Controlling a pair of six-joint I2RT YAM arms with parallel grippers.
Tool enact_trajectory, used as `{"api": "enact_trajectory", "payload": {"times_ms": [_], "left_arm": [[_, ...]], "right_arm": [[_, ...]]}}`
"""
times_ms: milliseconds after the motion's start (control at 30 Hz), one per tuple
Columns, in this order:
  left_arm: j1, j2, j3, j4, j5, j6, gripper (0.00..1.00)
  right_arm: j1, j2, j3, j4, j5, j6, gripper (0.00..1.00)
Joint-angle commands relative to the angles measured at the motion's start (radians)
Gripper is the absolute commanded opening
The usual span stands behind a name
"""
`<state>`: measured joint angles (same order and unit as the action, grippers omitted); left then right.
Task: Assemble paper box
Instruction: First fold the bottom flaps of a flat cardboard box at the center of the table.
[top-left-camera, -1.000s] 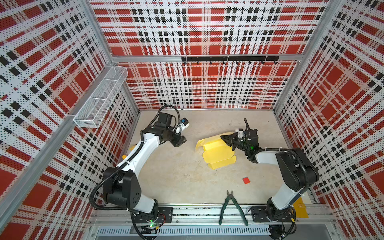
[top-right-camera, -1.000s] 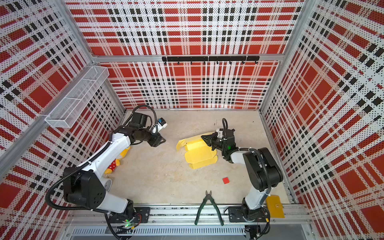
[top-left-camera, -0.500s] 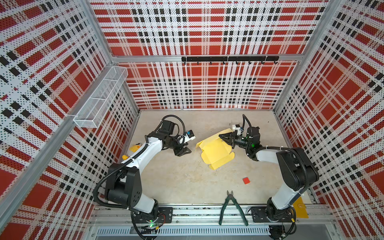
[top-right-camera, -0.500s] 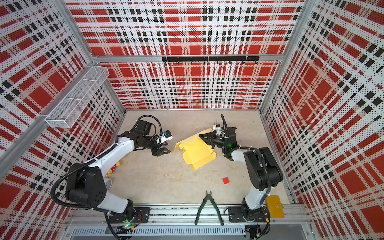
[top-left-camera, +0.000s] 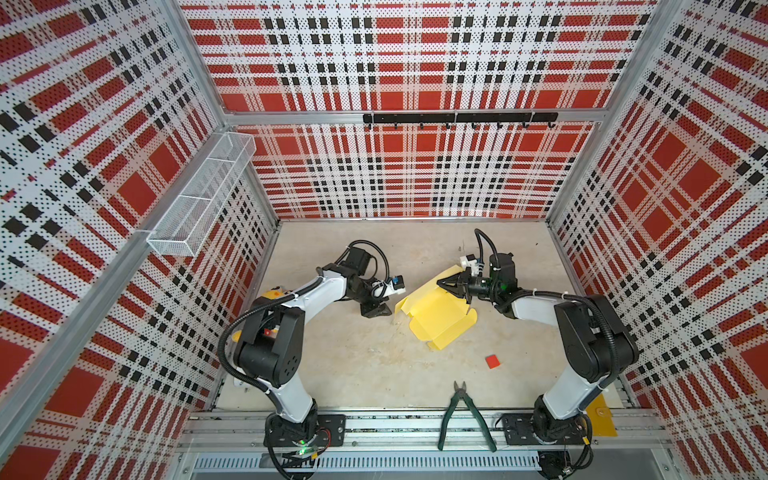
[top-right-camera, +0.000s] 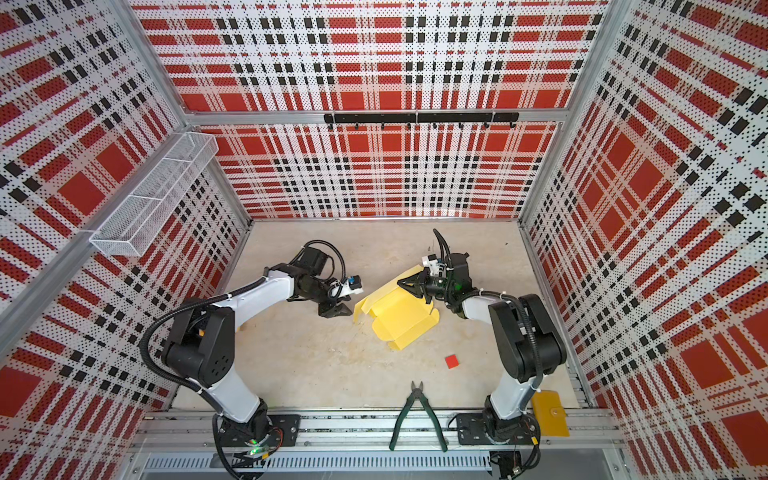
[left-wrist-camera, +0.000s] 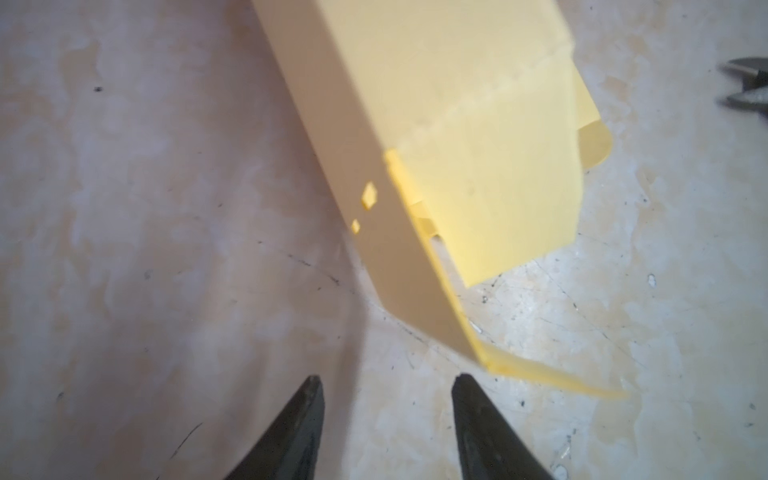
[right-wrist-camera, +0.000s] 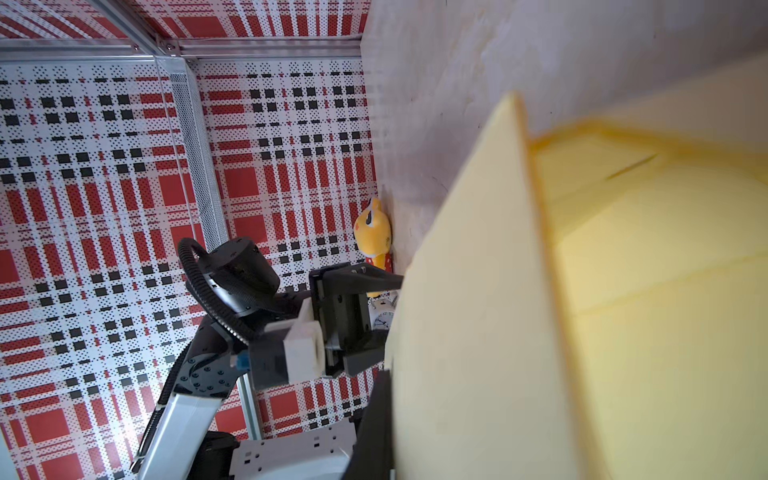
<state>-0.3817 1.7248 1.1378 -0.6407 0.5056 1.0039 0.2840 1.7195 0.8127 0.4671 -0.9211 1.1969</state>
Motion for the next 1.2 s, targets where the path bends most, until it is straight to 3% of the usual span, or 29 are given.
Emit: {"api": "enact_trajectory", "payload": {"times_ms": [0, 367, 600, 833, 933, 1167], "left_arm": [[-0.037, 0.038, 0.038, 0.019, -0.053, 0.052, 0.54], [-0.04, 0.07, 0.075, 0.035, 0.005, -0.022, 0.48], [-0.065, 0.072, 0.059, 0.055, -0.024, -0.031, 0.49], [-0.073, 0.081, 0.096, 0.045, 0.016, -0.118, 0.47], [-0.095, 0.078, 0.111, 0.048, 0.015, -0.177, 0.45], [-0.123, 0.094, 0.142, 0.058, 0.022, -0.286, 0.37]], "right_arm": [[-0.001, 0.024, 0.044, -0.021, -0.006, -0.074, 0.0], [-0.001, 0.104, 0.099, -0.038, 0.064, -0.236, 0.0], [0.0, 0.117, 0.088, 0.015, 0.071, -0.246, 0.0], [-0.001, 0.093, 0.078, -0.005, 0.082, -0.261, 0.0], [-0.001, 0.086, 0.061, 0.028, 0.104, -0.232, 0.0], [-0.001, 0.152, -0.016, 0.325, 0.126, 0.008, 0.0]]}}
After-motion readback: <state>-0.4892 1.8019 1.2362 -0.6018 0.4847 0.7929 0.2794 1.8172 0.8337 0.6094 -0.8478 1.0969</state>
